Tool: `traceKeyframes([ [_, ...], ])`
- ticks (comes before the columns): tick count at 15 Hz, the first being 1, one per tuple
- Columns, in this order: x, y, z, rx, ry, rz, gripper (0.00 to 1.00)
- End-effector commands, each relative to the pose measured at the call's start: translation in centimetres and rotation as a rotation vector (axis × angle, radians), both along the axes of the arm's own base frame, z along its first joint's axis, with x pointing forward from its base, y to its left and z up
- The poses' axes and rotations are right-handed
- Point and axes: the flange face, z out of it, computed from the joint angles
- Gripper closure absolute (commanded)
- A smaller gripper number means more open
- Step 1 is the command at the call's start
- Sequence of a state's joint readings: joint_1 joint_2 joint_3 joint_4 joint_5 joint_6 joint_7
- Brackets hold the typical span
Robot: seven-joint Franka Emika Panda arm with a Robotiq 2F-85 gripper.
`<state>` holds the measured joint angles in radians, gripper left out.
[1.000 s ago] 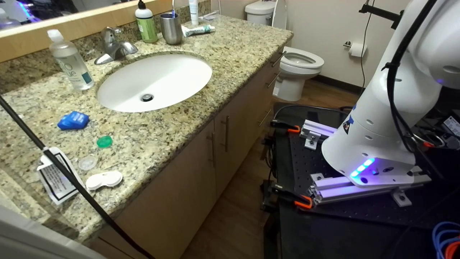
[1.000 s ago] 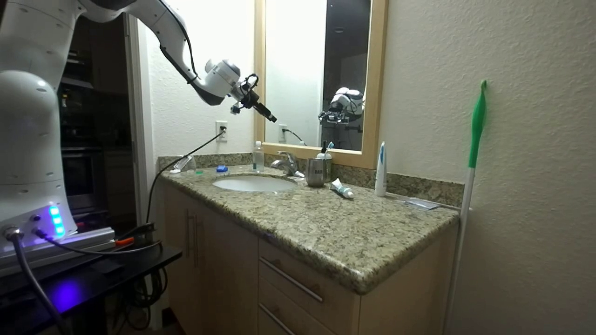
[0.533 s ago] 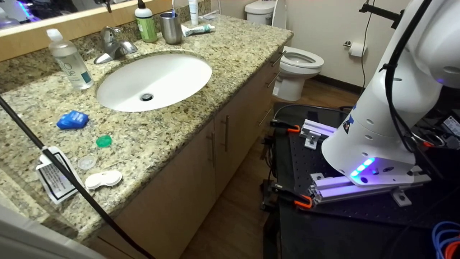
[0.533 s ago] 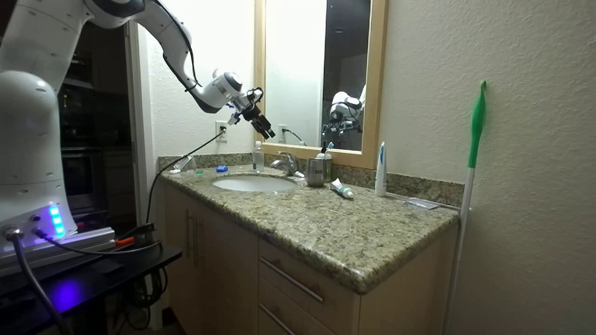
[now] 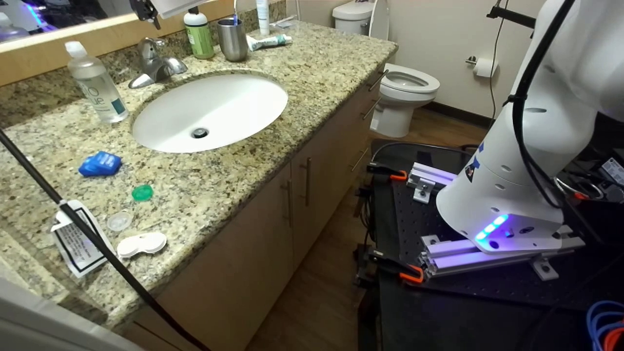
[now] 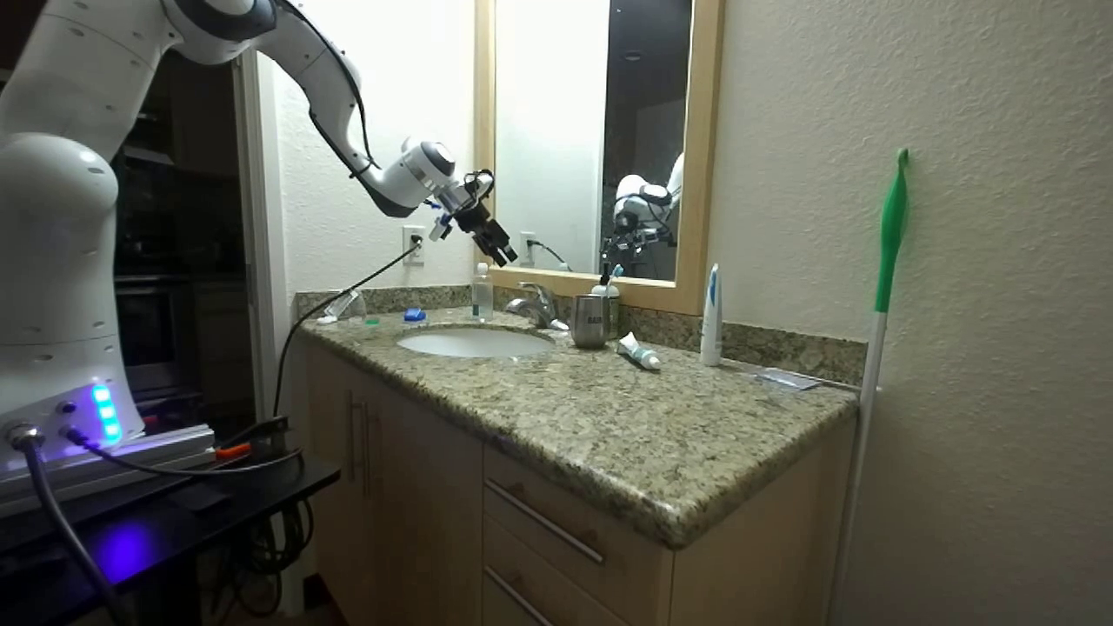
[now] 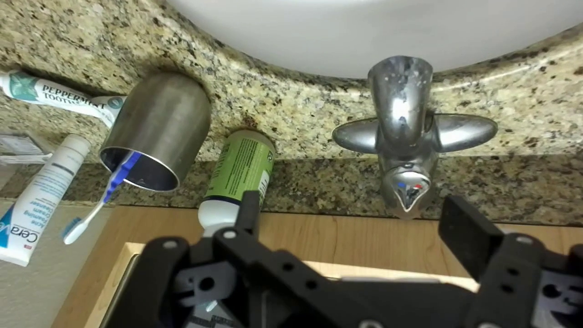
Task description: Open the faucet, take the toothbrush and put it on the table, pick it and put it back in the cup, then close the faucet
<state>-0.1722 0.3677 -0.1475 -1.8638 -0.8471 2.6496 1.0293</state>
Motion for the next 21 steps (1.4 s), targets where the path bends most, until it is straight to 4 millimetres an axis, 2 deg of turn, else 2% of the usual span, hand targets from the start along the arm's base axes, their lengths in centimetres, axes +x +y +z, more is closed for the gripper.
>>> traceKeyframes([
  [1,2.9,-0.5,-3.0,0.008,-0.043,-0.034,0.00],
  [5,6.0,-0.2,-5.5,0.091,-0.110,-0.089,0.00],
  [6,4.1,0.0,-4.8,0.080,-0.063,-0.067,0.00],
  [8,5.3,0.0,-5.6,0.088,-0.082,-0.083,0.00],
  [9,5.6,0.1,-5.7,0.088,-0.088,-0.085,0.05],
  [10,5.8,-0.3,-5.8,0.080,-0.091,-0.105,0.27],
  [12,5.8,-0.9,-6.1,0.072,-0.096,-0.126,0.32],
  [16,5.6,-1.5,-6.4,0.055,-0.089,-0.128,0.60],
  [19,5.9,-0.8,-6.6,0.070,-0.114,-0.125,0.81],
  [21,6.0,-0.4,-5.7,0.093,-0.169,-0.120,0.95],
])
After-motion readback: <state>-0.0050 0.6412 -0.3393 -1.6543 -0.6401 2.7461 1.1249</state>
